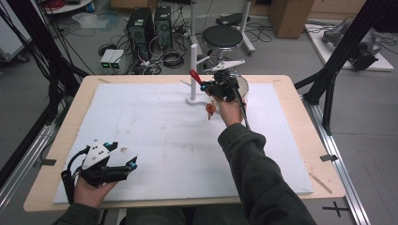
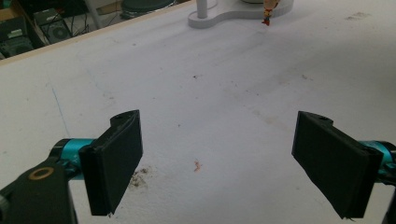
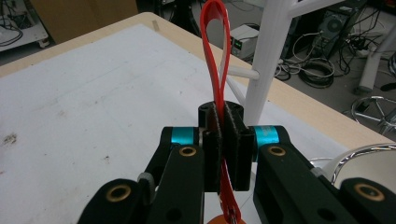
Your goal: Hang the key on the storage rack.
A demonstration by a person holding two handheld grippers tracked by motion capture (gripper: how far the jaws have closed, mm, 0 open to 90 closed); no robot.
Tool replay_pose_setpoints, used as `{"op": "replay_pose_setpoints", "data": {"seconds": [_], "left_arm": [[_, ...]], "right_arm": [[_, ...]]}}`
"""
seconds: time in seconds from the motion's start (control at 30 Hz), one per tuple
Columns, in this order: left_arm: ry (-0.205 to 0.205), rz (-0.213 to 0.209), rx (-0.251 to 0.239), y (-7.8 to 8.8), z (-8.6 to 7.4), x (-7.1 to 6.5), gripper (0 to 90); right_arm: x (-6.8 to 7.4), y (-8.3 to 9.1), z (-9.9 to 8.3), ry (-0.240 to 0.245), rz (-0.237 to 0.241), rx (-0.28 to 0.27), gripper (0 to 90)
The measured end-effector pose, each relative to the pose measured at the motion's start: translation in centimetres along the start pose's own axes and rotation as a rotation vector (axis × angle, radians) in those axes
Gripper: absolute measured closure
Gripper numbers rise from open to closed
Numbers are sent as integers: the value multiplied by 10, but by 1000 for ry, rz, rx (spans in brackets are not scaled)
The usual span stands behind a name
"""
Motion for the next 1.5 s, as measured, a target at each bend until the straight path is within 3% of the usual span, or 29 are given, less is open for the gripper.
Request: {"op": "replay_pose_setpoints", "data": {"seconds": [1.5], "left_arm": [[-10,-2,2,0,0,-1,166]], "right_arm": [[-9,-24,-21,-41,-45,71,863]]}}
Point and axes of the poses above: each handheld gripper's, and its own axes: y roughly backward along the jaws, z roughly out of its top, x roughly to its left, the point moved 10 cm from there along -y, roughly forward along the jaws
